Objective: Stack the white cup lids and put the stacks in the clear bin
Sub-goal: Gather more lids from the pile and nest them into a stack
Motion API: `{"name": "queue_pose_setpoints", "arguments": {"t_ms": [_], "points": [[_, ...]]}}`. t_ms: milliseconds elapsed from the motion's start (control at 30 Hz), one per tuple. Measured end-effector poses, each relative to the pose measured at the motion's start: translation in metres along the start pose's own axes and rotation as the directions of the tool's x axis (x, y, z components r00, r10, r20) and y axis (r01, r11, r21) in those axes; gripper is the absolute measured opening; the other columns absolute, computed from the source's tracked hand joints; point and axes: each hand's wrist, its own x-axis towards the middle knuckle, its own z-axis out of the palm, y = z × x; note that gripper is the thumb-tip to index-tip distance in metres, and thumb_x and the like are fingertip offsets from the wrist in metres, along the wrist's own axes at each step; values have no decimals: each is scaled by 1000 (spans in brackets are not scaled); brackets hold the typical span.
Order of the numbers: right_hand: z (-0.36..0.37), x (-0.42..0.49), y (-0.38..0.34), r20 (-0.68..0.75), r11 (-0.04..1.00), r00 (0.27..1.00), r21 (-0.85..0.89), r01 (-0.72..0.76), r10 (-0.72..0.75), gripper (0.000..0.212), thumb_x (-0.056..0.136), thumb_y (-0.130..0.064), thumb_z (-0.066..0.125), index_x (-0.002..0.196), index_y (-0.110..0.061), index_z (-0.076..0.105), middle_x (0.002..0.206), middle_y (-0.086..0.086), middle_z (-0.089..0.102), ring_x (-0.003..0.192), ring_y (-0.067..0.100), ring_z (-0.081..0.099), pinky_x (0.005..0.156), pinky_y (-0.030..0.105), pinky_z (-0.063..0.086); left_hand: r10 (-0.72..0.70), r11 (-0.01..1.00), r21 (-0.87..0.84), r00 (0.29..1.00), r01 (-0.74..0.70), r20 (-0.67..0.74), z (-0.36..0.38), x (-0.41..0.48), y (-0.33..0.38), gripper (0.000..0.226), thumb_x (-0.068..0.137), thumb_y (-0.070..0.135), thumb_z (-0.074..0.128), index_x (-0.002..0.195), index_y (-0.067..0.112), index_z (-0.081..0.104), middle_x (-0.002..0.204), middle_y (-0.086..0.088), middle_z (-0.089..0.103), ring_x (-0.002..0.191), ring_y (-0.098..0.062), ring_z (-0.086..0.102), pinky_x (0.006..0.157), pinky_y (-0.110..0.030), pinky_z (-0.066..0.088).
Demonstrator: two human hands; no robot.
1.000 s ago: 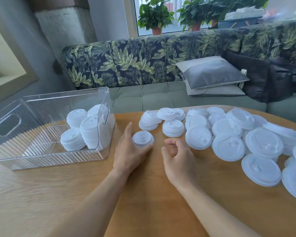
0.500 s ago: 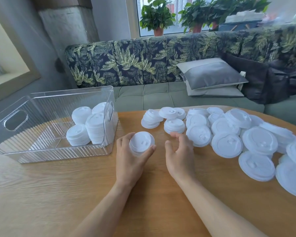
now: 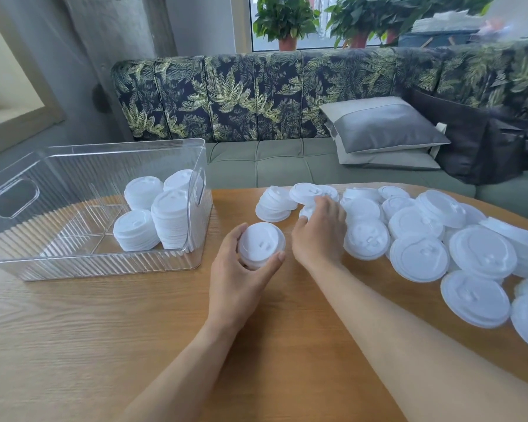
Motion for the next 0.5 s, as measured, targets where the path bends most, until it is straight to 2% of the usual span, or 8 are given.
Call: {"name": "queue_pose_setpoints", "arguments": {"t_ms": [133,300,500], "points": [[3,16,-1,38,986,997,-157,-61,67,53,100,-26,48,149,-10,40,159,10,39,146,32,28,120,43,20,3,1000,-10,1000,-3,0,0,0,0,84,74,47,91,145,25,53,136,19,61,124,9,55,106,-32,51],[8,27,3,112,927,985,-366,-85,135,50,97,-39,48,138,-10,45,145,18,50,135,36,36,111,45,25,-4,1000,-19,1000,5,4,1,-1,0,84,74,48,91,146,26,53,137,19,61,125,7,56,107,-34,50],[8,21,11,49,940,995,-334,-67,88,59,84,-50,64,127,-11,53,132,17,53,127,37,41,107,44,29,-8,1000,-17,1000,8,4,0,-1,1,84,75,47,90,146,24,53,139,15,61,128,-1,57,109,-38,50]]}}
